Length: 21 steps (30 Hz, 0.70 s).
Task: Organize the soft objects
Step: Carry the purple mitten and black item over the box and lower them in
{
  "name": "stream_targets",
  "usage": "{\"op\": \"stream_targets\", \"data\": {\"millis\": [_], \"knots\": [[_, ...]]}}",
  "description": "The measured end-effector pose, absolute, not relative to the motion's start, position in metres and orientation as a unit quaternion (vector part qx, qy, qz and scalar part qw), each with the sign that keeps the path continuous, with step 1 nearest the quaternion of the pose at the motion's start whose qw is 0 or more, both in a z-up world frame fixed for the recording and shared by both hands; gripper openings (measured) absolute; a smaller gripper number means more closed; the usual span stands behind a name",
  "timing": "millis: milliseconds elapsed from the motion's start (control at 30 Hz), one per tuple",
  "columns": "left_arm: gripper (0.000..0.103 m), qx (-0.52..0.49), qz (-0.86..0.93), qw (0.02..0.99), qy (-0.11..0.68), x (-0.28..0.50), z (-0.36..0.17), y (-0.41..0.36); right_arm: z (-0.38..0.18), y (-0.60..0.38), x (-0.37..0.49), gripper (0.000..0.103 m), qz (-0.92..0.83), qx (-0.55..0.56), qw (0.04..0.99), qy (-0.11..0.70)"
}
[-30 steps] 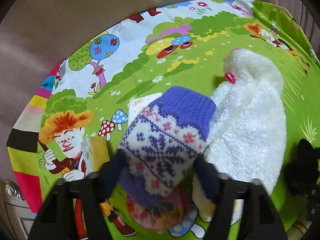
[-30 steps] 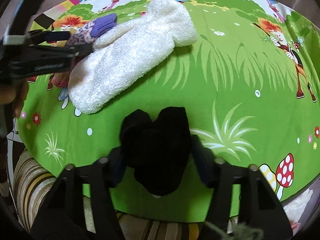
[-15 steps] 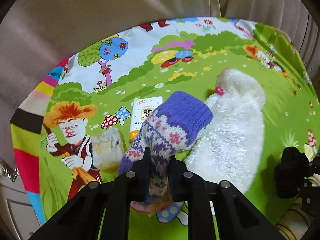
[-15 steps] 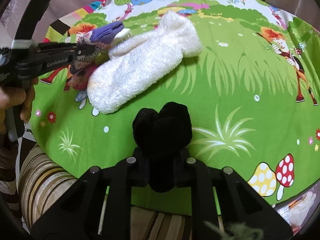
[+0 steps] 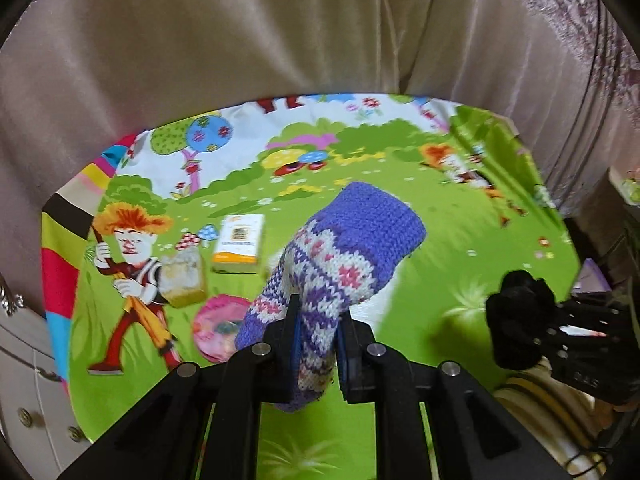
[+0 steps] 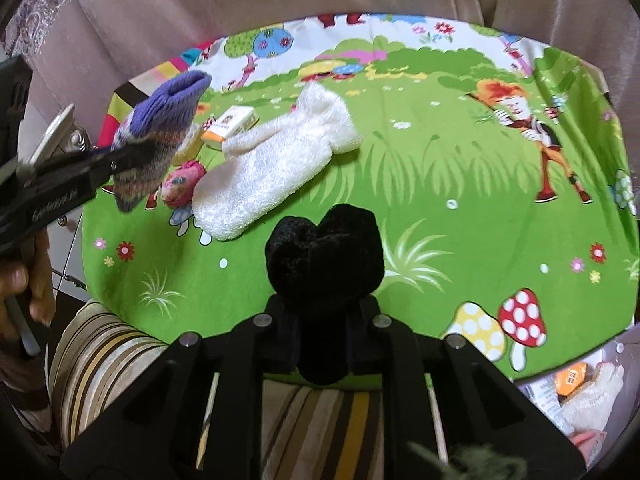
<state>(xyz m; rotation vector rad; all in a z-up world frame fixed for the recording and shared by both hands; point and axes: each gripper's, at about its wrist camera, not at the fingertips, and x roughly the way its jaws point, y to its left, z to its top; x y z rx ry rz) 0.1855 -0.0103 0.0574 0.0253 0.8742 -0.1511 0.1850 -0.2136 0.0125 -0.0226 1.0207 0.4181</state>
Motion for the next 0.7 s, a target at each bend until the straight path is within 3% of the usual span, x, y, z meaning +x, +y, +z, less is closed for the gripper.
{"op": "stream_targets", "data": {"millis": [700], "knots": [[0.015,-0.021,-0.162,0.900,0.404,0.117,0.082,-0.082,0.051,-0.282,0.127,0.020,0.162,0.026,0.879,0.448]]}}
